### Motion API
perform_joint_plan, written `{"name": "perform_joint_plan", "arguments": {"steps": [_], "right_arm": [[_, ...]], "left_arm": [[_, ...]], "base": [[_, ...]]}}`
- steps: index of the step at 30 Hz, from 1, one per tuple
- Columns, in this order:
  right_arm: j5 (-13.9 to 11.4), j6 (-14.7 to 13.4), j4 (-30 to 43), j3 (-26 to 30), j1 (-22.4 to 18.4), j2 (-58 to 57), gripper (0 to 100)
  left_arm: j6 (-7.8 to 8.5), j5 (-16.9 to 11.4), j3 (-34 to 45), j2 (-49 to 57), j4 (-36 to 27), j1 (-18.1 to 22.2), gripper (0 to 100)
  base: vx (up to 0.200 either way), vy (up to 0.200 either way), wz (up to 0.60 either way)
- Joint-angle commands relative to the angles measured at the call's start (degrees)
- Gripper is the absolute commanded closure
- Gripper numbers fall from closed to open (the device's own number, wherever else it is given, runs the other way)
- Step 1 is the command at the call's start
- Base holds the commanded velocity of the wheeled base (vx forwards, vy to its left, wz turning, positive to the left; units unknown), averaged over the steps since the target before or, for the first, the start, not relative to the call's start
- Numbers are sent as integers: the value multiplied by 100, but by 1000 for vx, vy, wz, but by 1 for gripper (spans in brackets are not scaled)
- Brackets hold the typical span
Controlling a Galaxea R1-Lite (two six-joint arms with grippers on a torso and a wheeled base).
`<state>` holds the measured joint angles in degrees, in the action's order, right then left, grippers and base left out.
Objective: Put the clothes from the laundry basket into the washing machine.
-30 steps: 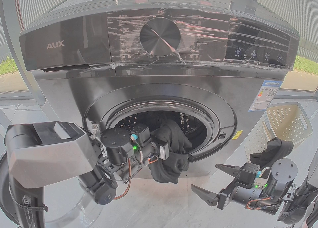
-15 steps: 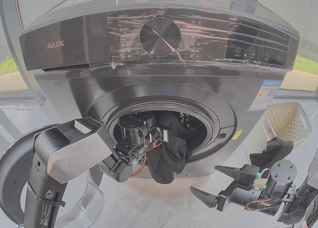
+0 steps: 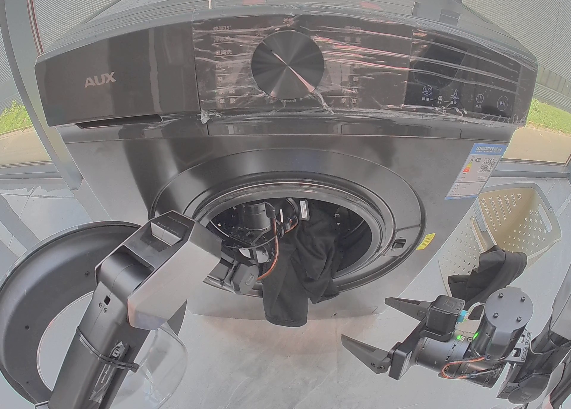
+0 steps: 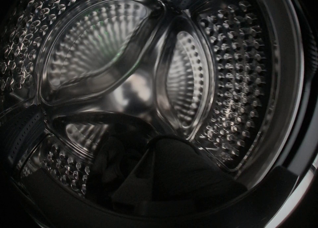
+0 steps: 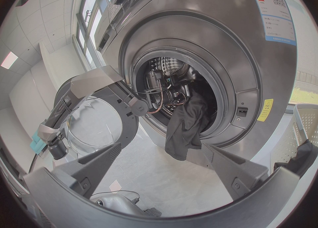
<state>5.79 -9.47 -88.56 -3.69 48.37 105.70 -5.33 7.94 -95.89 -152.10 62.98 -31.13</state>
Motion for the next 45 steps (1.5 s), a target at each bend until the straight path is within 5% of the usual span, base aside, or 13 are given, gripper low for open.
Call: {"name": "perform_joint_plan", "arguments": {"steps": [1, 7, 8, 18, 30, 45], "right_arm": [[1, -2, -3, 0, 14, 12, 0], [1, -2, -3, 9, 23, 12, 0], [1, -2, -3, 9, 23, 12, 0], [1, -2, -3, 27, 23, -15, 0], [1, -2, -3, 27, 76, -24, 0], [10, -2, -3, 35, 181, 3, 0]], "left_arm": [[-12, 252, -747, -426, -295, 169, 100], [-12, 261, -624, -373, -304, 178, 100], [-12, 261, -624, -373, -304, 178, 0], [-91, 226, 1029, 664, -787, 2, 0], [-74, -539, 2637, 1605, -1138, -437, 0], [14, -600, 2057, 726, -1121, -385, 0]], "base": [[0, 0, 0], [0, 0, 0], [0, 0, 0], [0, 0, 0], [0, 0, 0], [0, 0, 0]]}}
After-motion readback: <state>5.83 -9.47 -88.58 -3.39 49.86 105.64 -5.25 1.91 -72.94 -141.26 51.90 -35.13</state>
